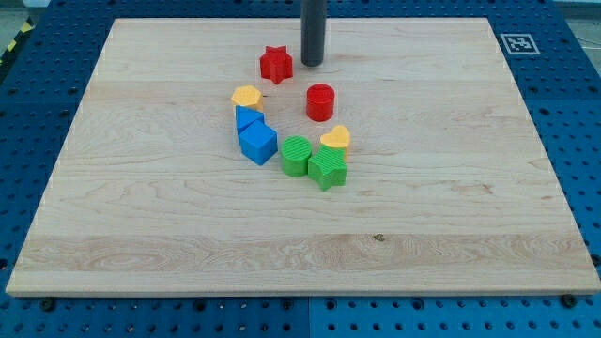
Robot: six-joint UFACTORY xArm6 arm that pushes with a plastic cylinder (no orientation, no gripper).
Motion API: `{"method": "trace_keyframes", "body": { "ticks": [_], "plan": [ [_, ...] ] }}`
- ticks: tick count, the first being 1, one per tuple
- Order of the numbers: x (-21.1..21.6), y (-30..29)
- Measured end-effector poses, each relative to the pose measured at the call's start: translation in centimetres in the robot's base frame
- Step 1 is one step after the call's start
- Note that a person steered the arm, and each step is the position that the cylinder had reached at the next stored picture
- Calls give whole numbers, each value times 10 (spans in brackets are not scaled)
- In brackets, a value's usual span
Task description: Move the red star parallel to the left of triangle
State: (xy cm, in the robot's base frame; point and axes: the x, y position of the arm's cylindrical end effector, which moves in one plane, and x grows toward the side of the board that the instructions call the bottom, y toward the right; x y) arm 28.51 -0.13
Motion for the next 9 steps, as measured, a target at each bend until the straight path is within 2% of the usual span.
{"method": "trace_keyframes", "body": {
  "ticks": [2,3,5,6,7,8,9],
  "plan": [
    [13,-128],
    [14,-123],
    [1,-53],
    [31,-53],
    [56,-121],
    [56,-163],
    [39,-155]
  ]
}}
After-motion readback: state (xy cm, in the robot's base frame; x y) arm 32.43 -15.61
